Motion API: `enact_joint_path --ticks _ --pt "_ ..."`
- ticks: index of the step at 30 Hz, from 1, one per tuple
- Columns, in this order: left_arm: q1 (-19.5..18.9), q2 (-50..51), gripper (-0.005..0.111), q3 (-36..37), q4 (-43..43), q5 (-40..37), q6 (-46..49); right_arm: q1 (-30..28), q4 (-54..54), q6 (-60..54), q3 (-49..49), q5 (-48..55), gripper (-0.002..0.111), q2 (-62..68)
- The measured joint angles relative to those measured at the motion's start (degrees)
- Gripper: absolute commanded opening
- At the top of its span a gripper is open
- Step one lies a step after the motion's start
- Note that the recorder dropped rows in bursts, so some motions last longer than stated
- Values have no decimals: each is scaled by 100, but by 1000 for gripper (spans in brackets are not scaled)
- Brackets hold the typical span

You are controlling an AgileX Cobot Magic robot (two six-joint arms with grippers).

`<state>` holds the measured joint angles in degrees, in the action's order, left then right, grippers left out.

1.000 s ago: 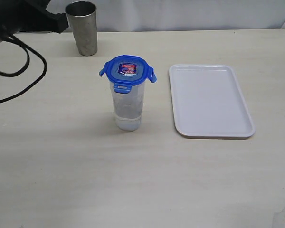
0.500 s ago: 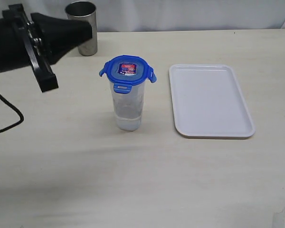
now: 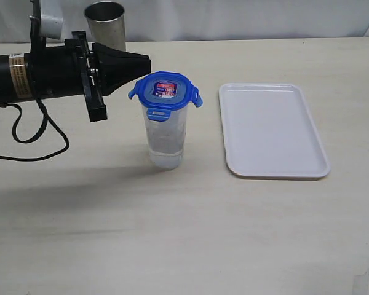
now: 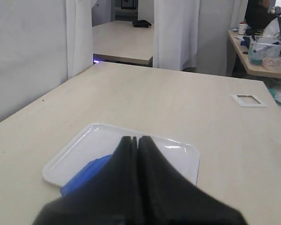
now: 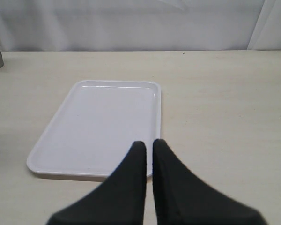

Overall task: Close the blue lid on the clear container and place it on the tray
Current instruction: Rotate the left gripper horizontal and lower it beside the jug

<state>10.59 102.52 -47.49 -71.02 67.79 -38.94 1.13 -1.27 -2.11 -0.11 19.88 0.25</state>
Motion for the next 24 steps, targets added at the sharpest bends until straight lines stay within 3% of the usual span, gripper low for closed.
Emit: enact_joint_path --ticks 9,24 --pt "0 621 0 -300 -167 50 261 0 0 0 0 0 5 0" --pt "0 662 0 -348 -222 -255 322 0 0 0 0 0 5 0"
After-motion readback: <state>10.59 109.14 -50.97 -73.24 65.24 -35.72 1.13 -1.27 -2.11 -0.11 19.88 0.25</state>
